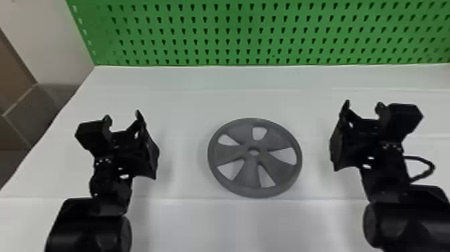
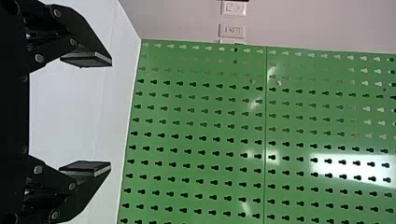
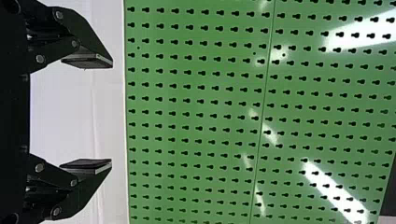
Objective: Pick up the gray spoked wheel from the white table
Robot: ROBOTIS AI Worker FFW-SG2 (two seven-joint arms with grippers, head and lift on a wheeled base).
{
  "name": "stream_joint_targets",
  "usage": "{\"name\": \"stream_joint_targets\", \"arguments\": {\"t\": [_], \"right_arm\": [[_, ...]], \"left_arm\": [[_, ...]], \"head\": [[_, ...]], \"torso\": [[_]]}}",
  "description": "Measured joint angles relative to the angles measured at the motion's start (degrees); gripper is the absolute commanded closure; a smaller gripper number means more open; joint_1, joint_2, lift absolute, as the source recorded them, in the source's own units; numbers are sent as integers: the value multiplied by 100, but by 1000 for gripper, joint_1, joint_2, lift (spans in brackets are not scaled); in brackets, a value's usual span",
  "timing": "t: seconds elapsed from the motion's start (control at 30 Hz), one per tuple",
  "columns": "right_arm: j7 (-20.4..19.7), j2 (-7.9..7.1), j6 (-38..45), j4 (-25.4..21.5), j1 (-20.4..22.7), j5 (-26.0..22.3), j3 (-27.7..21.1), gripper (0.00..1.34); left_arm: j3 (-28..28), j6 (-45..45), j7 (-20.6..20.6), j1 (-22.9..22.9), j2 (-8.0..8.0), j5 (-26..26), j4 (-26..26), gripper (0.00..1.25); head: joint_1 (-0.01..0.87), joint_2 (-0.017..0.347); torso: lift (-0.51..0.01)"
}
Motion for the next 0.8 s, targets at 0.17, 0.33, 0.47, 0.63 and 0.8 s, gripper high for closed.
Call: {"name": "stream_joint_targets", "arguments": {"t": [0.17, 0.33, 0.47, 0.63, 0.8], "right_arm": [[0, -3, 0, 0, -4, -3, 7, 501], [0, -5, 0, 0, -4, -7, 8, 501], [0, -5, 0, 0, -2, -11, 14, 501], [0, -5, 4, 0, 0, -23, 16, 501], [0, -5, 14, -8, 0, -37, 17, 501]], "left_arm": [[-2, 0, 0, -1, 0, 0, 0, 463], [1, 0, 0, -1, 0, 0, 0, 463], [-1, 0, 0, 0, 0, 0, 0, 463], [-4, 0, 0, 6, 0, 0, 0, 463], [-4, 0, 0, 8, 0, 0, 0, 463]], "head": [[779, 75], [779, 75], [779, 75], [779, 75], [779, 75]], "torso": [[-78], [-78], [-78], [-78], [-78]]}}
